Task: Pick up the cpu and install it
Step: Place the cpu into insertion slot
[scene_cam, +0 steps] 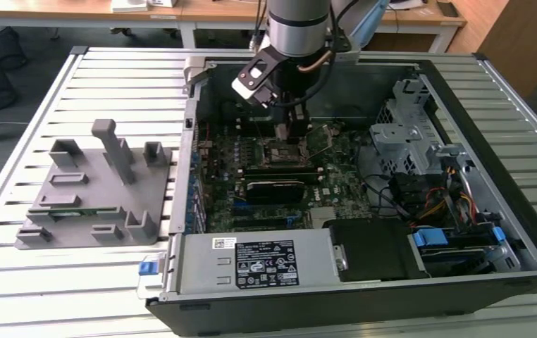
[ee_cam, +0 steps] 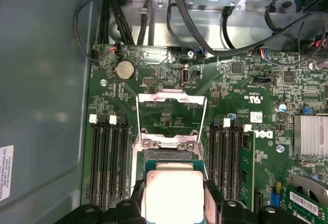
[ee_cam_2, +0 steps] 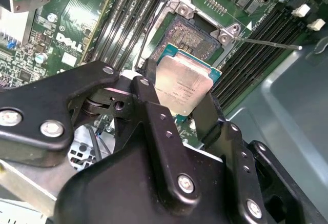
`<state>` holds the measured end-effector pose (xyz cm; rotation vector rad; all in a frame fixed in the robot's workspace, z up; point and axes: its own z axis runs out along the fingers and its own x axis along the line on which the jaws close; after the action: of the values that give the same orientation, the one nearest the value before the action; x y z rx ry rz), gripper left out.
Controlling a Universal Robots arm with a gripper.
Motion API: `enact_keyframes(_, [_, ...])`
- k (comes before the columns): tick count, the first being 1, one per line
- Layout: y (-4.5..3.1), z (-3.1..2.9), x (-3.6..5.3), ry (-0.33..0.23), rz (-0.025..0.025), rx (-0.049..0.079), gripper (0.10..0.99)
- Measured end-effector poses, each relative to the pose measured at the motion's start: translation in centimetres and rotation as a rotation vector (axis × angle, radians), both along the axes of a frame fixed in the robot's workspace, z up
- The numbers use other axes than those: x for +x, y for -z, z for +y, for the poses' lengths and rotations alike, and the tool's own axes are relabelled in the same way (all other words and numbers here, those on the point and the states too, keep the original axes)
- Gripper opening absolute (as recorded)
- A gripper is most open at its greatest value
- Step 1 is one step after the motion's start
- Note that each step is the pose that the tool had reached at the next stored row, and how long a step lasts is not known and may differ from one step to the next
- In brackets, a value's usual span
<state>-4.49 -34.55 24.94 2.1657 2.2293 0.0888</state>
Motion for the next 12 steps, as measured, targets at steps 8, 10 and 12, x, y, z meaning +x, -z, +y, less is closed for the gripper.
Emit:
enact_keyframes(8, [1.11,0.12,-0.11,0.003,0.0,0.0,0.533])
enact_keyframes(10, [1.33,0.13,-0.11,0.003,0.0,0.0,0.533])
enact_keyframes(12, [1.45,0.13,-0.12,0.003,-0.0001,0.0,0.533])
